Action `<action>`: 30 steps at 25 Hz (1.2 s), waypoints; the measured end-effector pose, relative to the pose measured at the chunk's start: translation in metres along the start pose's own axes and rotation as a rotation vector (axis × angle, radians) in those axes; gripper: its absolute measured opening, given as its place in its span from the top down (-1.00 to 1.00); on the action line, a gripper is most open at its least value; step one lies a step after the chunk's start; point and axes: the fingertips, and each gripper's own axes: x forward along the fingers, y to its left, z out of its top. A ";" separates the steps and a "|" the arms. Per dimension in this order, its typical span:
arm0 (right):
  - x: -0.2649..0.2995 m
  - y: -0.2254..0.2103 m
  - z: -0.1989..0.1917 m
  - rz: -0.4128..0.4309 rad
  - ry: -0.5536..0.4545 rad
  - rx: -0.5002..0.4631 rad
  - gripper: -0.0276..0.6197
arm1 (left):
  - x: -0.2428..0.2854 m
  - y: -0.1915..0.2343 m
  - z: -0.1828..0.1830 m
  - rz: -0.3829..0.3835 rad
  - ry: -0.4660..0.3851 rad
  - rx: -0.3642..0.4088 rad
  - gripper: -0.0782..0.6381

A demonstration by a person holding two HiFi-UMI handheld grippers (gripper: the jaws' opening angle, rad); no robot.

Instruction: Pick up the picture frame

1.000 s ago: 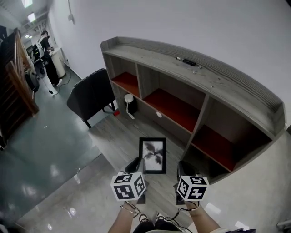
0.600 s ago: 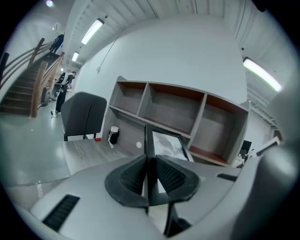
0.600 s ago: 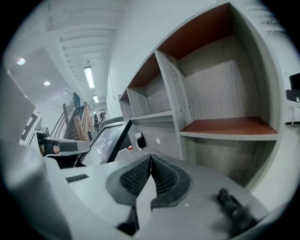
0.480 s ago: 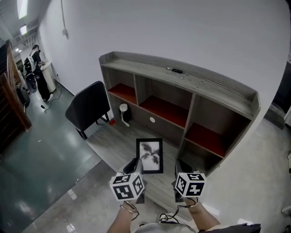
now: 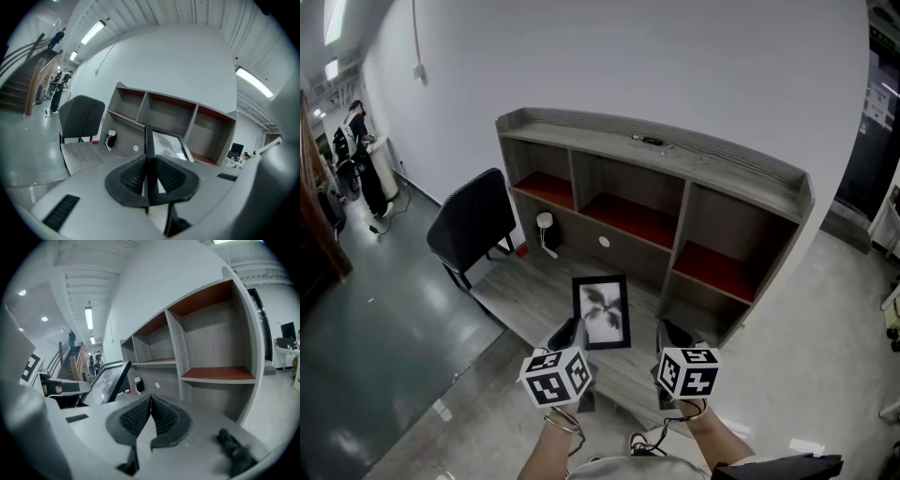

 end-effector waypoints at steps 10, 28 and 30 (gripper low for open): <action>0.004 0.007 0.003 0.000 -0.013 -0.021 0.82 | 0.002 0.007 0.000 0.010 -0.001 0.007 0.58; 0.021 0.005 0.014 0.021 -0.014 -0.051 0.82 | 0.017 0.010 0.005 0.016 0.004 0.026 0.58; 0.022 0.005 0.014 0.021 -0.012 -0.052 0.82 | 0.018 0.009 0.005 0.014 0.007 0.026 0.58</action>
